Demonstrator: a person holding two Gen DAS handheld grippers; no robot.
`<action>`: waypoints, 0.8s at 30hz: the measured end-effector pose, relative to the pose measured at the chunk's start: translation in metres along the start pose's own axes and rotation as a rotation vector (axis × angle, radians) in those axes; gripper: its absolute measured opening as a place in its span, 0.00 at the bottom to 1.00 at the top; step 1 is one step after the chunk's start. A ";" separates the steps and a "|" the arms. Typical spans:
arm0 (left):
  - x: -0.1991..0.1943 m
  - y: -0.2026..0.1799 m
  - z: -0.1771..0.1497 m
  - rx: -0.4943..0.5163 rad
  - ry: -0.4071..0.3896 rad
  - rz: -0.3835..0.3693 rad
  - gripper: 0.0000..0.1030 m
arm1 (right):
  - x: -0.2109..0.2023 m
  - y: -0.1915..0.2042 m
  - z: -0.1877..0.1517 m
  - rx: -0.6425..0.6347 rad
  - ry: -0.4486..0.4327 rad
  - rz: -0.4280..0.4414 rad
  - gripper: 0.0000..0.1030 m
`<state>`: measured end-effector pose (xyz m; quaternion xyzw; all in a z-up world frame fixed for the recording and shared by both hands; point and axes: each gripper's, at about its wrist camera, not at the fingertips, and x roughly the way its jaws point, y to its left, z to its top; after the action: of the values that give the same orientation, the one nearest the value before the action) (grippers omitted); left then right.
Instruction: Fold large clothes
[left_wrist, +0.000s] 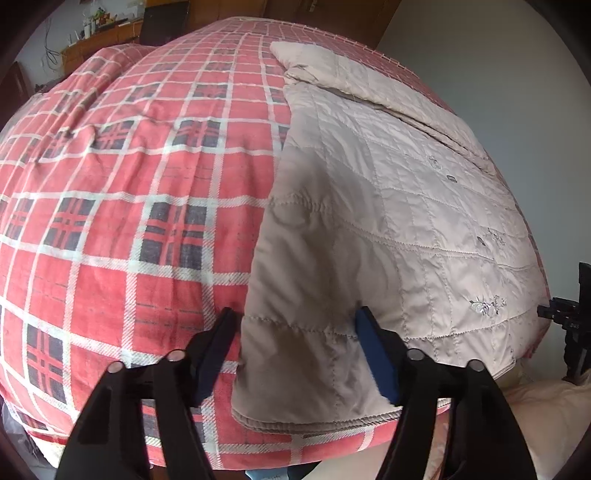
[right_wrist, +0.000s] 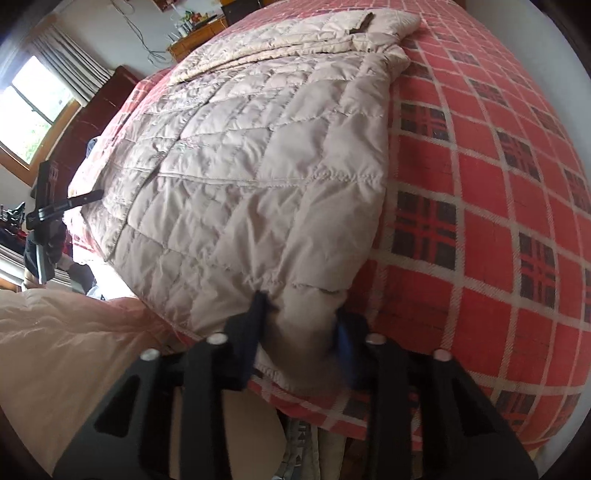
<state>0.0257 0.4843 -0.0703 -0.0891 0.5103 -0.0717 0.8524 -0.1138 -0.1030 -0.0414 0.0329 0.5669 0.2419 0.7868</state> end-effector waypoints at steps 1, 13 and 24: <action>-0.002 0.000 -0.001 -0.007 0.000 -0.016 0.36 | -0.002 0.001 0.001 -0.006 -0.008 0.005 0.17; -0.049 -0.014 0.029 -0.028 -0.139 -0.216 0.09 | -0.073 0.015 0.042 -0.056 -0.247 0.053 0.08; -0.053 -0.022 0.134 0.014 -0.264 -0.253 0.09 | -0.097 -0.012 0.141 -0.004 -0.352 0.042 0.08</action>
<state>0.1185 0.4847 0.0427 -0.1554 0.3780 -0.1697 0.8968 -0.0051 -0.1230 0.0894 0.0848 0.4192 0.2498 0.8687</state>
